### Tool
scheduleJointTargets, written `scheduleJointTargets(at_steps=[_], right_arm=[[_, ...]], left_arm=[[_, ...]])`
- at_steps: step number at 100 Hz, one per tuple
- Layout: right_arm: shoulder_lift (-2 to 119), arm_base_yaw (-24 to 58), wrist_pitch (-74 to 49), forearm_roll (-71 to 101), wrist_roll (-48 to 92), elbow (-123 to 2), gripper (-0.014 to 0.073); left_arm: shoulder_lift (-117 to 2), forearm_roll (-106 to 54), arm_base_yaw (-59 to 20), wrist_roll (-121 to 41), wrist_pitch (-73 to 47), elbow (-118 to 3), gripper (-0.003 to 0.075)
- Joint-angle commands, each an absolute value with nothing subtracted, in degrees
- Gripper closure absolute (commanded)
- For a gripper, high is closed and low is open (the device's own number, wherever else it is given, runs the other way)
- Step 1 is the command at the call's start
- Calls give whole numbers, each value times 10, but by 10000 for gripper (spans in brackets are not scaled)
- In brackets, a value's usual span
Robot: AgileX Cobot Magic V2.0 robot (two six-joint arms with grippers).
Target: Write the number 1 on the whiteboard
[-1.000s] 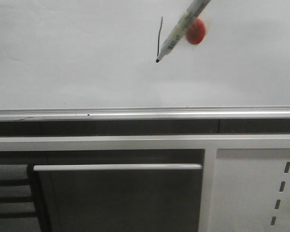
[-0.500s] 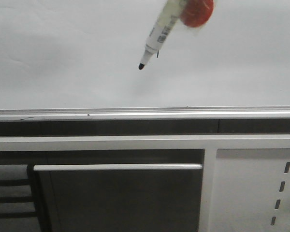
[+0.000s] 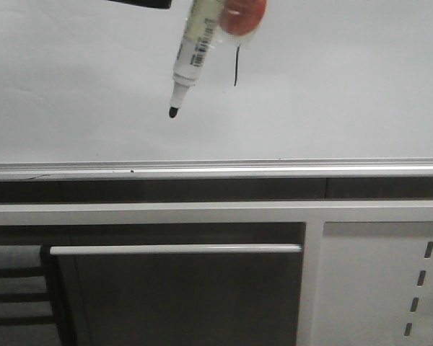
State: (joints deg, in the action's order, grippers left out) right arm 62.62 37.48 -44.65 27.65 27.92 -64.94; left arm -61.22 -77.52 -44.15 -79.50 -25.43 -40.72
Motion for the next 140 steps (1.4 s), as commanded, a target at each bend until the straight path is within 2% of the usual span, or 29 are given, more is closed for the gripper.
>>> scheduleJointTargets(at_steps=[1, 11, 37, 70, 75, 83, 90, 97, 113, 120, 140], right_arm=[[623, 375, -428, 298, 283, -678, 648], [624, 375, -430, 302, 283, -680, 648], [624, 375, -446, 314, 290, -680, 648], [624, 375, -457, 358, 333, -680, 648], [624, 375, -457, 358, 333, -680, 648], [624, 375, -457, 358, 333, -680, 643], [624, 375, -460, 358, 333, -680, 608], [624, 374, -461, 356, 333, -680, 526], [622, 358, -449, 352, 324, -680, 253], [615, 329, -449, 352, 321, -680, 216], [583, 242, -462, 352, 300, -679, 217]], left_arm=[[-613, -796, -450, -808, -238, -428, 303], [-620, -796, -450, -819, -235, -428, 309], [-621, -796, -450, -840, -224, -428, 470], [-621, -796, -450, -846, -224, -428, 485], [-621, -796, -450, -846, -224, -428, 516], [-621, -796, -450, -846, -224, -428, 615], [-621, -796, -450, -846, -224, -428, 739], [-619, -796, -450, -846, -224, -428, 741], [-600, -796, -450, -844, -189, -425, 741], [-584, -796, -450, -829, -152, -415, 741], [-530, -877, -454, -825, 0, -370, 741]])
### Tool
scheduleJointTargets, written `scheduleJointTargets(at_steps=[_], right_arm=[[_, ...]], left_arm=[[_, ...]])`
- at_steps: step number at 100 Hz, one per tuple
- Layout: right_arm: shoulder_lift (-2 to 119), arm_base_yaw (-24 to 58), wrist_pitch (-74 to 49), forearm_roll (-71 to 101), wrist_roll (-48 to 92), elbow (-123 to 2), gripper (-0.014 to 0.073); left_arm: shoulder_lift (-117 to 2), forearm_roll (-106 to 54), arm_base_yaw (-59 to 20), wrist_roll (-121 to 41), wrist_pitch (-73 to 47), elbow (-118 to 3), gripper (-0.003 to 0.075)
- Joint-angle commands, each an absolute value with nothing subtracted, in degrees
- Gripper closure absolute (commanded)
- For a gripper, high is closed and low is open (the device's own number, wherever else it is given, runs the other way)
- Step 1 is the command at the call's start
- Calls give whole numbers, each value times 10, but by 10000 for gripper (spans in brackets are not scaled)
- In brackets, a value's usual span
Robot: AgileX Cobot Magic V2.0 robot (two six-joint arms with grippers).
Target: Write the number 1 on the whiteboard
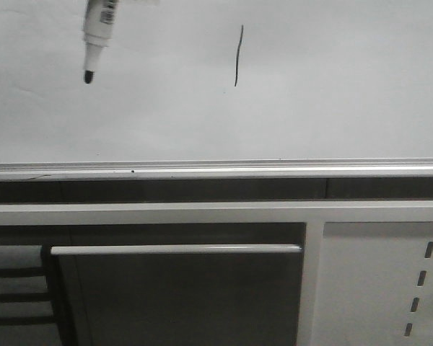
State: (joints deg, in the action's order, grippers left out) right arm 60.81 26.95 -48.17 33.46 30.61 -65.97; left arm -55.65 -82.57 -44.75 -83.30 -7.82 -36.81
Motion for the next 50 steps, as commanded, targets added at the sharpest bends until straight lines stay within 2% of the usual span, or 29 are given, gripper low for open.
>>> scheduleJointTargets(at_steps=[1, 18, 50], right_arm=[[583, 239, -462, 352, 300, -679, 217], [575, 233, -460, 365, 300, -679, 217], [577, 233, -466, 372, 300, -679, 217]], left_arm=[[-528, -882, -455, -825, 8, -369, 741], [-536, -894, -461, -816, 102, -368, 741], [-587, -877, -461, -815, 141, -414, 741]])
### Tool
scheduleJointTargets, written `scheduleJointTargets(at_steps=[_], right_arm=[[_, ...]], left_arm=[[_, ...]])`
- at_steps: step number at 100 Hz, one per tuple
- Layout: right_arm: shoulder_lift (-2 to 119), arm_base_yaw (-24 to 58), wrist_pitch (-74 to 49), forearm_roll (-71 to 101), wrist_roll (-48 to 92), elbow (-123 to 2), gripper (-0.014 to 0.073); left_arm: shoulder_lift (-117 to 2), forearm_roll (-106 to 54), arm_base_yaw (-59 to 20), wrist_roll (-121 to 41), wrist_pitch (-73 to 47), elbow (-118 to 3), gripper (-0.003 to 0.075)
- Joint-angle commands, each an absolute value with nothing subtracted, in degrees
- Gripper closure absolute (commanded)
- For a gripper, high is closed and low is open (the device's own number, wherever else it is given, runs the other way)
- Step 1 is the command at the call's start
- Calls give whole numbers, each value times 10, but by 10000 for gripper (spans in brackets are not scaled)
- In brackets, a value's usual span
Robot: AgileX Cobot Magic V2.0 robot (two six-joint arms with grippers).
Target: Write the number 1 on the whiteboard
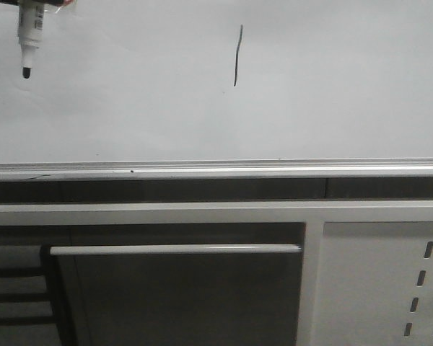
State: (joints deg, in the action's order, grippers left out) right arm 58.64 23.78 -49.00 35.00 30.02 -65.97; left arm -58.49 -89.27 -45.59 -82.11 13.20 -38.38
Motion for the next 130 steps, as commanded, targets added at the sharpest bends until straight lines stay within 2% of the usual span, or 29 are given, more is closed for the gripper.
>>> scheduleJointTargets(at_steps=[1, 12, 31, 50, 74, 109, 130], right_arm=[[577, 233, -467, 372, 300, -679, 217], [577, 233, -469, 372, 300, -679, 217], [580, 234, -456, 416, 321, -679, 218], [608, 234, -484, 461, 354, -680, 218], [640, 234, -518, 537, 401, -680, 218], [646, 234, -551, 561, 422, -680, 219], [653, 234, -555, 574, 434, -680, 293]], left_arm=[[-587, -877, -461, -815, 142, -415, 741], [-588, -859, -461, -815, 129, -417, 741], [-590, -763, -461, -817, -108, -414, 741], [-599, -762, -462, -820, -170, -414, 741], [-599, -762, -493, -840, -167, -414, 741], [-599, -767, -494, -846, -147, -414, 741], [-599, -769, -494, -846, -153, -414, 741]])
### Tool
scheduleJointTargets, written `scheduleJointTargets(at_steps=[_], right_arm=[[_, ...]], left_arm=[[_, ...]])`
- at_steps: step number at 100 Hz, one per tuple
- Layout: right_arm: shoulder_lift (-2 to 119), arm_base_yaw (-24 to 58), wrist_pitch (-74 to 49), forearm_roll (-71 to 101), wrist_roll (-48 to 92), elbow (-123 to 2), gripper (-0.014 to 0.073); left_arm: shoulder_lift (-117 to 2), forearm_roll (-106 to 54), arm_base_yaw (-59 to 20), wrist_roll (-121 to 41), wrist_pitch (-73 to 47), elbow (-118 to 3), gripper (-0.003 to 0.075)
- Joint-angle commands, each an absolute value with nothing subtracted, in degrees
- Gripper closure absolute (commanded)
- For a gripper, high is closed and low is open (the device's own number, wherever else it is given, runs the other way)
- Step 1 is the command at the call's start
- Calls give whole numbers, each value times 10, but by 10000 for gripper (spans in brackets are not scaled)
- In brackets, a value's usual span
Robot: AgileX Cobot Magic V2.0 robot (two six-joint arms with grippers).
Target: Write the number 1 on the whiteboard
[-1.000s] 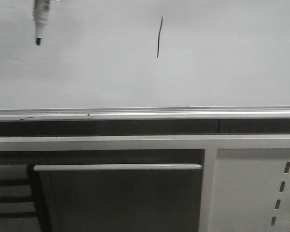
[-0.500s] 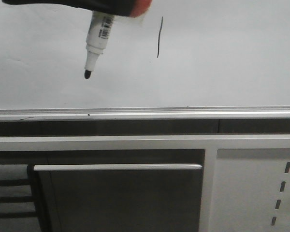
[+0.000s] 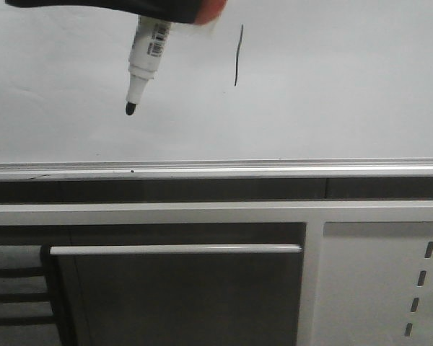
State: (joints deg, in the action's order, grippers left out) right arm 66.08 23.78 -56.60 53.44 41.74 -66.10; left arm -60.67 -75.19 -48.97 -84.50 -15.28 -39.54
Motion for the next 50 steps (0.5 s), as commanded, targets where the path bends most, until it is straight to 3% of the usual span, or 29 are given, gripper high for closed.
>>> scheduleJointTargets(at_steps=[1, 12, 40, 50], right_arm=[[653, 234, -555, 574, 434, -680, 295], [653, 234, -554, 575, 434, -680, 338], [653, 234, -565, 575, 442, -680, 610], [653, 234, -565, 575, 443, -680, 662]], left_arm=[[-599, -769, -494, -846, -153, -414, 741], [-599, -769, -494, -846, -154, -414, 741], [-599, -789, -494, -847, -156, -414, 741], [-599, -789, -494, -847, -156, -414, 741]])
